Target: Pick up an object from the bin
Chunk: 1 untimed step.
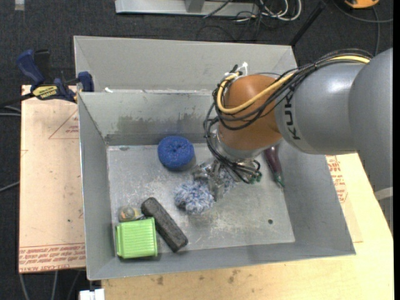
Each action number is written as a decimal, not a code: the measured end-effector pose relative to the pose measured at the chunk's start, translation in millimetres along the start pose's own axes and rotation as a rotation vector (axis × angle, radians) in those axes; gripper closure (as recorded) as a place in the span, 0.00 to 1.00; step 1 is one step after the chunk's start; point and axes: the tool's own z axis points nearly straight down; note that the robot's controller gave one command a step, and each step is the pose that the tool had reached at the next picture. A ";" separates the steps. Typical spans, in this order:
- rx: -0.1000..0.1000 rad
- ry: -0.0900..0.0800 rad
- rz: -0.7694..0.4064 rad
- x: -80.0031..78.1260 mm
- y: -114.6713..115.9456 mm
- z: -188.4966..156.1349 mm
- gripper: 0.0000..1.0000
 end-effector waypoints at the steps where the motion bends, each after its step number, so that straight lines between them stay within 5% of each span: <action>1: 0.000 0.002 0.000 0.1 0.4 -12.8 1.00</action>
Offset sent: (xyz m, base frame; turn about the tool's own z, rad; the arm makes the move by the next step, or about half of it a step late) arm 0.0001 0.0001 0.0722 0.0000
